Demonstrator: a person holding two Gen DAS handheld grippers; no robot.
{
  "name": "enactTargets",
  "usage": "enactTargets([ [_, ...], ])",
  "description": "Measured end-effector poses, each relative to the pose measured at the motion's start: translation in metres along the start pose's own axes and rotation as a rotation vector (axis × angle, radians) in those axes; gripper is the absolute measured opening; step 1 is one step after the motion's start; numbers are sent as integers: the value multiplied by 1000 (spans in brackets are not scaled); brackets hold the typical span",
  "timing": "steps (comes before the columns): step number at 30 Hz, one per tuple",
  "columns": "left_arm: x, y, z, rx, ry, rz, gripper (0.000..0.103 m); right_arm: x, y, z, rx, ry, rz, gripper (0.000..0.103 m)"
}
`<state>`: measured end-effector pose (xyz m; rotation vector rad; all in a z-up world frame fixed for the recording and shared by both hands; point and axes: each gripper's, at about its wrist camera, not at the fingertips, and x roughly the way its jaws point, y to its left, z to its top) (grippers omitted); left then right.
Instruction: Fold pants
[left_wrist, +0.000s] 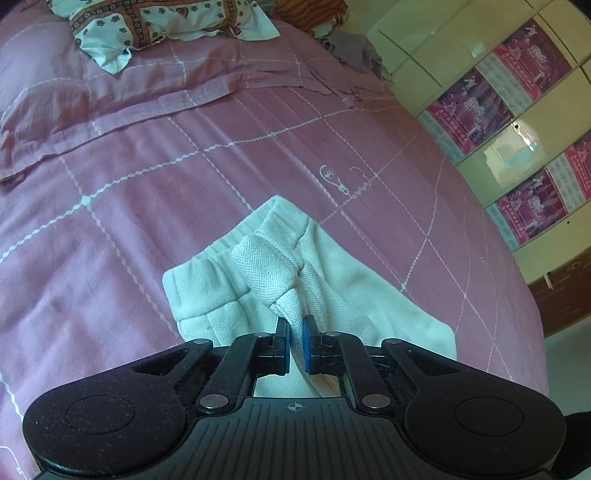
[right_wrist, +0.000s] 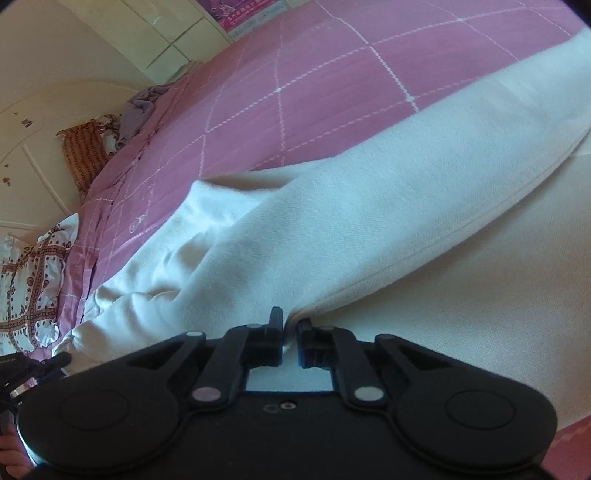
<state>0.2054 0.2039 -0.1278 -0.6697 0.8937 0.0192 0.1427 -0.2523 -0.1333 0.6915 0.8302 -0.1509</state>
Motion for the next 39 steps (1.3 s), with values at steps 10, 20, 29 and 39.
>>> enactTargets([
  [10,31,47,-25,13,54,120,7,12,19,-38,-143,67,-32,7],
  [20,-9,-30,-62,216,58,49,7,-37,-23,-25,-67,35,-7,32],
  [29,44,-70,-132,298,244,80,7,-76,-110,-13,99,-59,-143,25],
  [39,43,-75,-145,317,224,135,7,-51,-162,28,334,-220,-154,23],
])
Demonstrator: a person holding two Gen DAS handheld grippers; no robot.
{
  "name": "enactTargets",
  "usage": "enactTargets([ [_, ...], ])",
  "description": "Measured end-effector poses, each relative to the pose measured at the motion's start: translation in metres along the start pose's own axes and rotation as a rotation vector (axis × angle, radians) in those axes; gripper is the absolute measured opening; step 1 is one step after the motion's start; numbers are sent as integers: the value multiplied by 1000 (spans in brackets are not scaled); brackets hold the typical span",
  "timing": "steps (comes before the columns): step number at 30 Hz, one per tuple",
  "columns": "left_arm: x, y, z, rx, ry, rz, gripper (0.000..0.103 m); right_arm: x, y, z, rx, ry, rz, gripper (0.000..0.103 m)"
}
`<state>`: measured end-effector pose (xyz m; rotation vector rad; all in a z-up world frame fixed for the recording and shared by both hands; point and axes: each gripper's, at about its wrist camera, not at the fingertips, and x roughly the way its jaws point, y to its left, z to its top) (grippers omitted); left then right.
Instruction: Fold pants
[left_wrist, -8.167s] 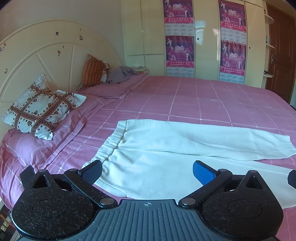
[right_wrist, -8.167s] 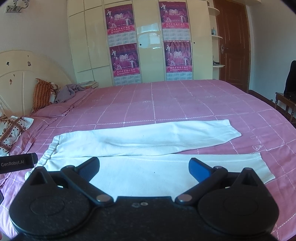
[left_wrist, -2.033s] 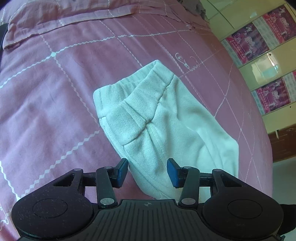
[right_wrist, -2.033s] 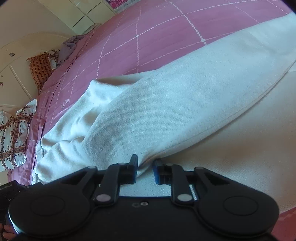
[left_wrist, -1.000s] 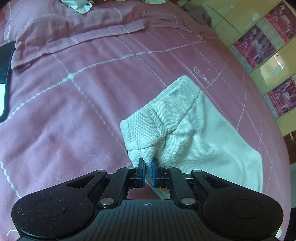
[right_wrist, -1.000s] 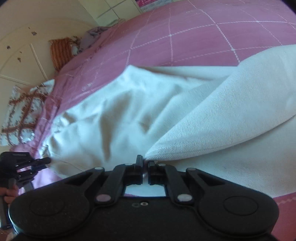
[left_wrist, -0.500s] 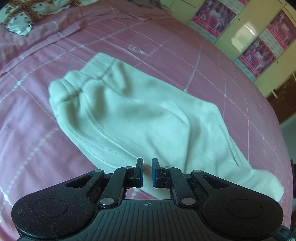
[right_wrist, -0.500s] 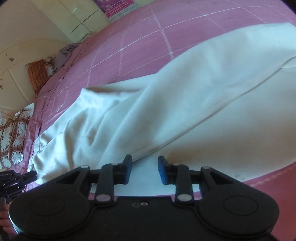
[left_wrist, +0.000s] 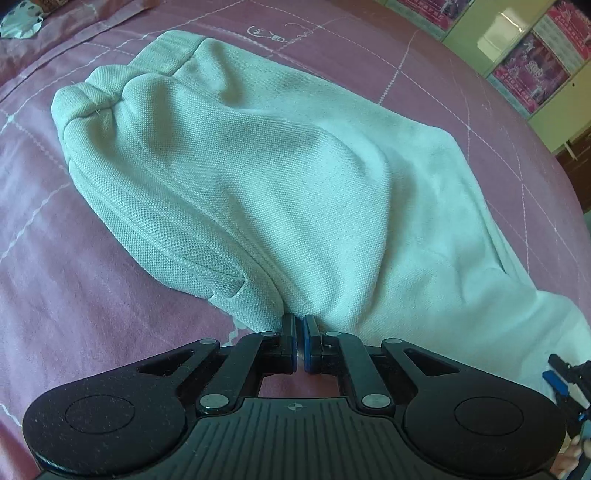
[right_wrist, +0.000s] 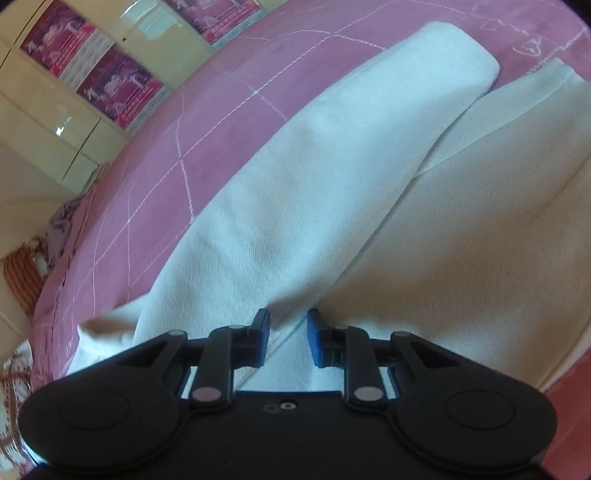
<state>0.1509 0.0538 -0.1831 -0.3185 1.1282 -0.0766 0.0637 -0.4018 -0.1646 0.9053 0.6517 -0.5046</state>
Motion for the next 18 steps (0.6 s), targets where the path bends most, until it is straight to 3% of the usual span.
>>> enactTargets([
  [2,-2,-6,-3,38,-15,28,7,7,0,1,38,-17,16,20],
  [4,-4,-11,-7,71,-26,49,7,7,1,0,40,-29,20,10],
  [6,-6,-13,-10,88,-36,60,6,-3,3,-3,7,-55,37,9],
  [12,-10,-15,-12,133,-52,76,6,-91,2,-20,-156,-173,105,4],
  [14,-8,-16,-10,135,-53,76,6,-103,-10,-31,-187,-157,85,4],
  [18,-6,-19,-10,153,-55,80,6,-63,-37,-46,-164,-8,-37,5],
])
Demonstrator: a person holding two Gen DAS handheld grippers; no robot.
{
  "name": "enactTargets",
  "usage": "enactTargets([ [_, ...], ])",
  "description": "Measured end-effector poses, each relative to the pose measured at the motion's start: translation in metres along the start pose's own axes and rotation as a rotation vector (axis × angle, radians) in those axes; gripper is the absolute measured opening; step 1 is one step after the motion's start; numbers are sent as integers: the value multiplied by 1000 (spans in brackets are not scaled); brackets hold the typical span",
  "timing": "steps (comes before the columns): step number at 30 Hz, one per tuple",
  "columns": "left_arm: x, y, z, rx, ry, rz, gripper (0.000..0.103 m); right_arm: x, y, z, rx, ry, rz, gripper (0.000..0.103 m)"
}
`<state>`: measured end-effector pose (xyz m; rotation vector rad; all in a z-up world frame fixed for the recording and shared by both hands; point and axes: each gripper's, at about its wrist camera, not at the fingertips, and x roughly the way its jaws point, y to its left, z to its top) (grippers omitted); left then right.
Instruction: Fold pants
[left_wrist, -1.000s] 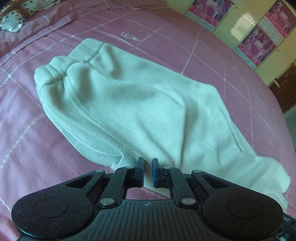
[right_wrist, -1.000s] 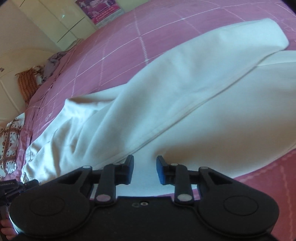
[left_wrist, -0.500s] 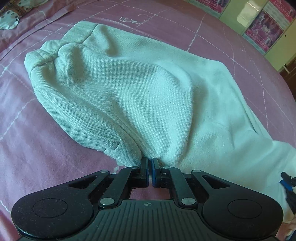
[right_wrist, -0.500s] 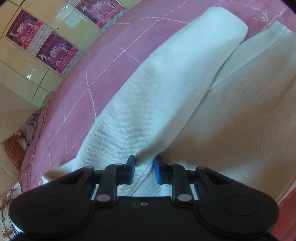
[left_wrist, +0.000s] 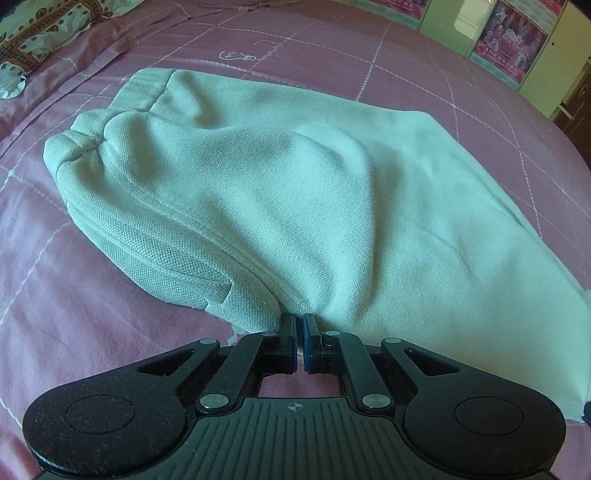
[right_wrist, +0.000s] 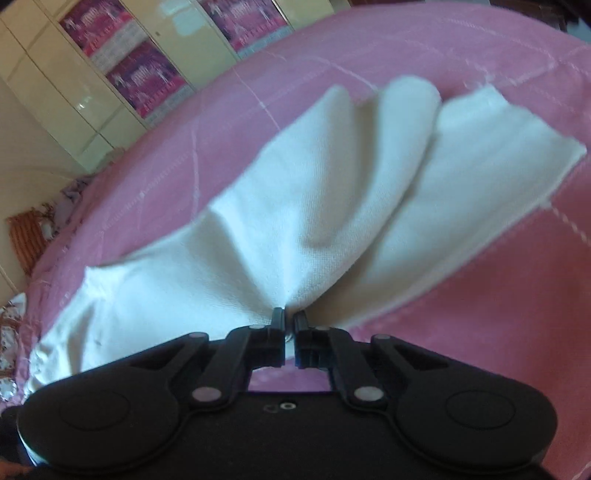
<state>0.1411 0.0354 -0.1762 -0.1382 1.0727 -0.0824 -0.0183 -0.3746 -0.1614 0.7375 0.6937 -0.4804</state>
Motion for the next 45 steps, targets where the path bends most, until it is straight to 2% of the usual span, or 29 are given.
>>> enactTargets([
  [3,1,-3,1,17,2,10,6,3,4,6,-9,3,9,10],
  [5,1,-5,3,32,1,22,6,-10,-2,12,29,-6,50,25],
  [6,1,-6,4,38,0,27,6,-16,-6,15,40,-20,54,25],
  [9,-4,-10,4,32,-6,34,7,-30,-35,25,65,-56,17,25],
  [13,-11,-21,1,43,-17,24,7,-25,-74,44,197,-81,-5,25],
  [19,-5,-31,-3,74,-25,71,7,9,-99,60,382,-73,140,25],
  [20,-5,-31,-3,81,-24,74,7,14,-98,60,395,-76,162,17],
  [22,-5,-31,-2,74,-22,74,7,21,-95,62,385,-92,138,5],
  [23,-5,-30,-2,66,-22,74,7,20,-94,65,386,-111,126,5],
  [25,-5,-31,-3,69,-25,76,7,0,-84,74,332,-197,124,5],
  [27,-8,-34,-6,87,-28,80,7,-35,-59,83,148,-303,93,5],
  [29,-8,-34,-7,105,-33,78,7,-72,-40,78,27,-376,83,5],
  [30,-7,-33,-8,108,-37,74,7,-82,-34,72,-48,-395,45,5],
  [31,-7,-32,-9,108,-40,72,7,-79,-32,63,-112,-375,-12,5],
  [32,-8,-32,-10,109,-41,71,7,-67,-35,57,-152,-313,-83,5],
  [33,-8,-32,-10,109,-40,71,7,-46,-50,54,-113,-198,-130,5],
  [34,-9,-32,-10,105,-38,70,7,-35,-65,53,-34,-119,-127,6],
  [35,-10,-32,-10,101,-36,69,7,-29,-80,51,65,-88,-102,11],
  [36,-9,-31,-10,100,-37,67,7,-33,-90,50,134,-119,-67,14],
  [37,-9,-31,-10,101,-37,67,7,-39,-96,50,171,-153,-51,27],
  [40,-8,-32,-10,102,-38,74,7,-46,-111,60,264,-204,-1,28],
  [45,-9,-33,-13,106,-48,76,7,-43,-140,68,354,-237,-13,25],
])
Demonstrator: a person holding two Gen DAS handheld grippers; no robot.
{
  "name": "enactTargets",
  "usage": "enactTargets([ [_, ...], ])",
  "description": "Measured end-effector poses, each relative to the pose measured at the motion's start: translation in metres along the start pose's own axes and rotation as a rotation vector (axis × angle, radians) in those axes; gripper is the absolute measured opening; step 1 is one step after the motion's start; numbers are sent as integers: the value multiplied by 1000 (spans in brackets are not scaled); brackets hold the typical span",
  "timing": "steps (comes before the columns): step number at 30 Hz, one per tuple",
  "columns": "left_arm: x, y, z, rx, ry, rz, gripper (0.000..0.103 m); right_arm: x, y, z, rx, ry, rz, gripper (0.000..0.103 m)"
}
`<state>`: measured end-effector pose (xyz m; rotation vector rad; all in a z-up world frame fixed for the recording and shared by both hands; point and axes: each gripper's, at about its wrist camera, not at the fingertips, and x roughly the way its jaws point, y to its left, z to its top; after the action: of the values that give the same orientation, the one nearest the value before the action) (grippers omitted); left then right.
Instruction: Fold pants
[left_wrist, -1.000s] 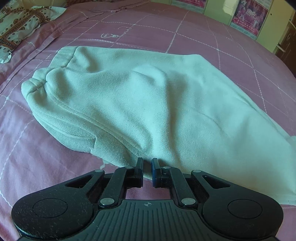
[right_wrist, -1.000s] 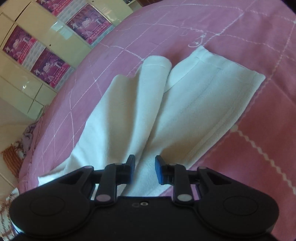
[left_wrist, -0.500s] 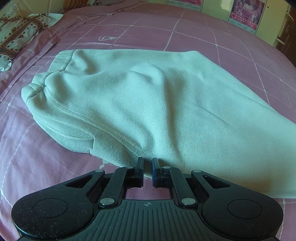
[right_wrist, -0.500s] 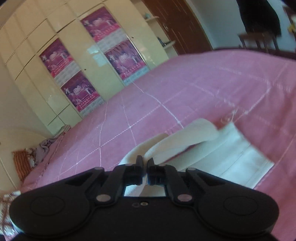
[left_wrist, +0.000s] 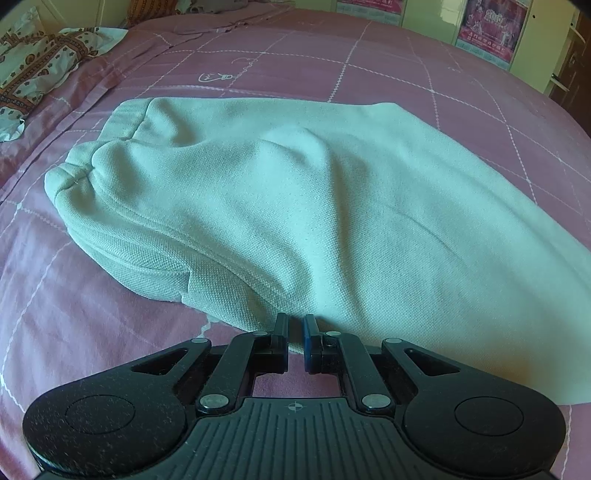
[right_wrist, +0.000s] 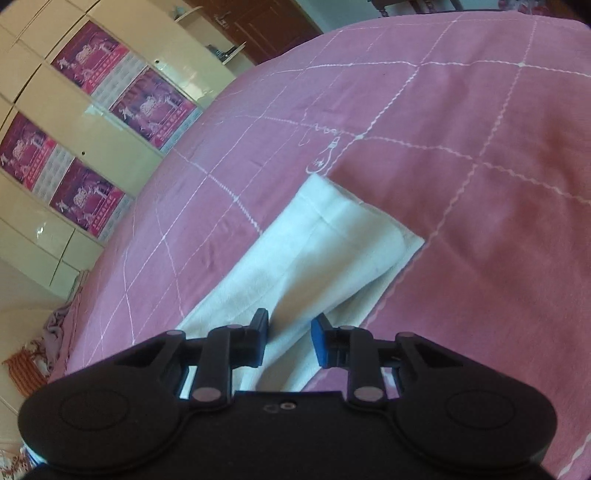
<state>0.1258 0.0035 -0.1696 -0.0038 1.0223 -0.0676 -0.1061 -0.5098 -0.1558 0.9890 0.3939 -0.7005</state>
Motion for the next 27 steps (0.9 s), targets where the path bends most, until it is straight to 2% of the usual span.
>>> enactTargets([
  [3,0,0,0,1,1,3,8,13,-11,4,23,12,-26,18],
  [5,0,-1,0,6,-1,8,8,15,-12,0,-2,18,-39,5],
  [7,-1,-2,-1,11,-4,12,8,13,10,3,-84,2,-31,5],
  [10,-1,-3,-1,18,-6,17,8,-4,65,24,-165,-104,105,5],
  [12,-2,-3,-1,9,-8,16,8,-30,101,43,-201,-234,221,4],
  [13,-3,-2,0,5,-9,14,8,-38,109,48,-224,-287,239,4],
  [14,-2,-2,-1,6,-10,16,8,-39,109,50,-240,-310,222,4],
  [15,-2,-2,-2,9,-12,17,8,-33,102,50,-242,-295,186,4],
  [17,-2,-4,-4,21,-21,24,8,-12,68,42,-216,-233,53,4],
  [18,-2,-6,-4,33,-24,29,8,1,49,35,-218,-188,-26,4],
  [20,-3,-9,-5,54,-27,40,8,17,14,20,-170,-101,-118,4],
  [24,-3,-9,-5,55,-26,43,8,21,-6,4,-137,-51,-139,7],
  [25,-3,-9,-4,54,-27,43,8,19,-8,5,-119,-53,-126,16],
  [27,-3,-9,-5,56,-29,43,8,13,-12,9,-53,-34,-57,19],
])
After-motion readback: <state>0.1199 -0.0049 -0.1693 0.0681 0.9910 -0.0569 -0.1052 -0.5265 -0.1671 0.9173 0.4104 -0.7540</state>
